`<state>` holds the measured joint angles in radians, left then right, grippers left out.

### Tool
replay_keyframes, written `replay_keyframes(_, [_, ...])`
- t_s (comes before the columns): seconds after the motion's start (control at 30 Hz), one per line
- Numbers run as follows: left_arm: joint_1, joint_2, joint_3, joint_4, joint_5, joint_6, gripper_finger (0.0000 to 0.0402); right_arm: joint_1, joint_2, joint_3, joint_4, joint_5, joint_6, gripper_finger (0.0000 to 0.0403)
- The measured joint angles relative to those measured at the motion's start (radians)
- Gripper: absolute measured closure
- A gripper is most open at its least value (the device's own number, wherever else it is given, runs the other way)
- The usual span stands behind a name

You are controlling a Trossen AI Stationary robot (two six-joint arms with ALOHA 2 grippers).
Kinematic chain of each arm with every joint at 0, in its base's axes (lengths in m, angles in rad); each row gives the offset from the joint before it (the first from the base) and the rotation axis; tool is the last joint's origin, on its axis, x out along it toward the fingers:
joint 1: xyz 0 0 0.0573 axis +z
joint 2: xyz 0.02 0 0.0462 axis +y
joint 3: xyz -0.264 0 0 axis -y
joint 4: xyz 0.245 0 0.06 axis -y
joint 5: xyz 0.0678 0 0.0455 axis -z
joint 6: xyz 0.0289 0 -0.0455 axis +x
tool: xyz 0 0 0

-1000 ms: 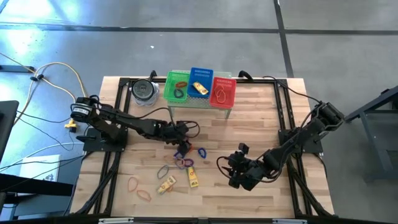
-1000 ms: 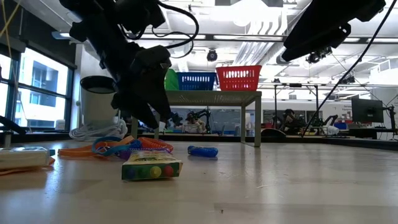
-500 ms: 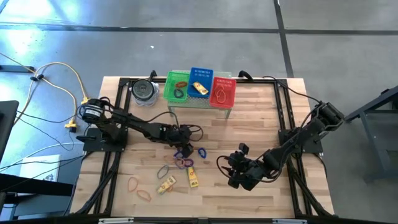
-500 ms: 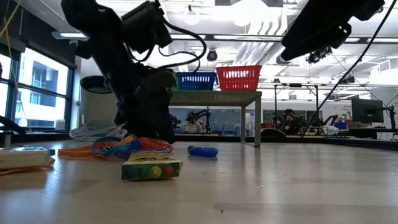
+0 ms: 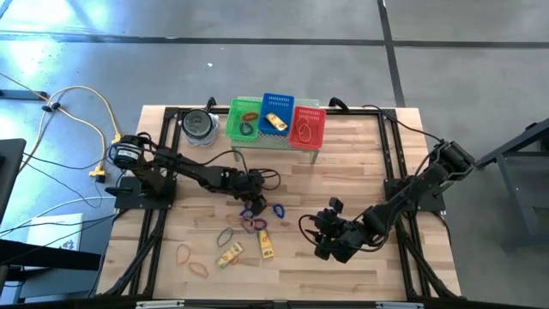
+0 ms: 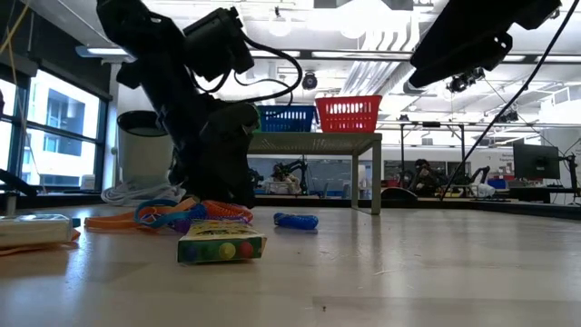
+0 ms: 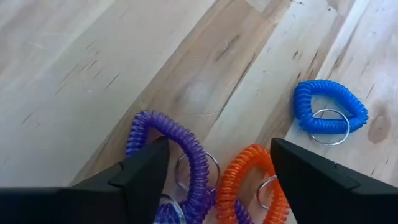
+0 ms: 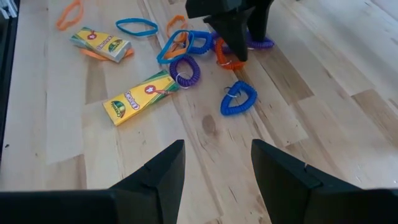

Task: Pick & Place Office Desk Supplies
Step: Put the violet spring keychain into the green bin on the shelf

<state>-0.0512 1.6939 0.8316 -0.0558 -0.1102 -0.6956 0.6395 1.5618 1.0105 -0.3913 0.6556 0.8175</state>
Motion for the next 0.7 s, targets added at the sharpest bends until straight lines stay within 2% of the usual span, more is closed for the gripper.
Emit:
replay_keyframes(0.43, [0.008,0.002,0.0,-0.042,-0.029,0.041,0.03,0.0,0.0,0.0,0.007,0.0,-0.002,0.023])
replay_keyframes(0.7, [-0.004,-0.003,-0.002,-0.048,-0.05,0.074,0.0383,0.0,0.0,0.0,0.008,0.008,-0.002,0.023])
